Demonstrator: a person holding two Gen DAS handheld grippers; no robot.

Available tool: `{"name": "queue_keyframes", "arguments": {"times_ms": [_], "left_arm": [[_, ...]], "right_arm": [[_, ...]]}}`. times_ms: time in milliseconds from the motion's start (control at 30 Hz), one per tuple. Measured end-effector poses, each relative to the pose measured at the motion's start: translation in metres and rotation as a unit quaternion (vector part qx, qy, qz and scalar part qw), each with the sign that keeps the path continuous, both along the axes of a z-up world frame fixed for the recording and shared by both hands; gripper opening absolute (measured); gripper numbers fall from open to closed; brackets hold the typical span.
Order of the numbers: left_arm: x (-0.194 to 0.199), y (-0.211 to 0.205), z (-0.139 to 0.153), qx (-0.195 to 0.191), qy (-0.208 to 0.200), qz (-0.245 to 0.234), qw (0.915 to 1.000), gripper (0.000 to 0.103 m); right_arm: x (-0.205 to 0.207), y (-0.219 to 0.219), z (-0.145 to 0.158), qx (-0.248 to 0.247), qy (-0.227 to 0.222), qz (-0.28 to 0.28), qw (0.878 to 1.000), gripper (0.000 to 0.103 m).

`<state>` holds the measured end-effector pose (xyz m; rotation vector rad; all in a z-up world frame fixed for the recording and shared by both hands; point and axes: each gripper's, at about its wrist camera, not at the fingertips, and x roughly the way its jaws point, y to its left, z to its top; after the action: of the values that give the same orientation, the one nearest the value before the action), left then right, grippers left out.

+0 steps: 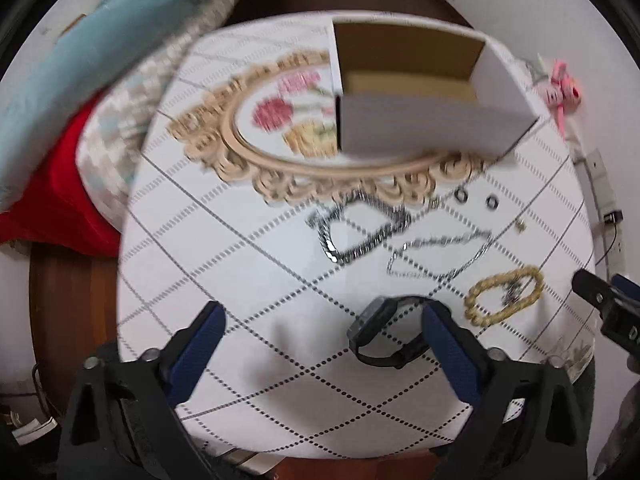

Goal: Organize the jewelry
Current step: 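Grasp the black watch band with the left gripper while the right grasps the bead bracelet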

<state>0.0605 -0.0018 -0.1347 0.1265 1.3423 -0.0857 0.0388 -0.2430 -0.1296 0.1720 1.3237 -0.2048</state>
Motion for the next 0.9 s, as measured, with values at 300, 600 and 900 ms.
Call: {"name": "queue_keyframes", "arguments": {"times_ms": [300,600,900], "left_arm": [[-0.006,-0.004,-0.039,-0.016,0.045,-0.011,0.9988,0.046],[-0.012,-0.012,-0.036,-0.014,0.022,-0.027,0.9993,0.010],[-0.016,-0.001,-0.015,-0.014,0.004,-0.021,0.9997,0.010]], "right_arm": [[0.007,0.004,-0.056,0.020,0.041,-0.020,0.999,0.066],[0.003,0.020,-0.062,0.000,0.012,0.002,1.000,0.028],[-0.003,0.028,-0.053,0.053,-0.009,0.009,0.999,0.009]]}}
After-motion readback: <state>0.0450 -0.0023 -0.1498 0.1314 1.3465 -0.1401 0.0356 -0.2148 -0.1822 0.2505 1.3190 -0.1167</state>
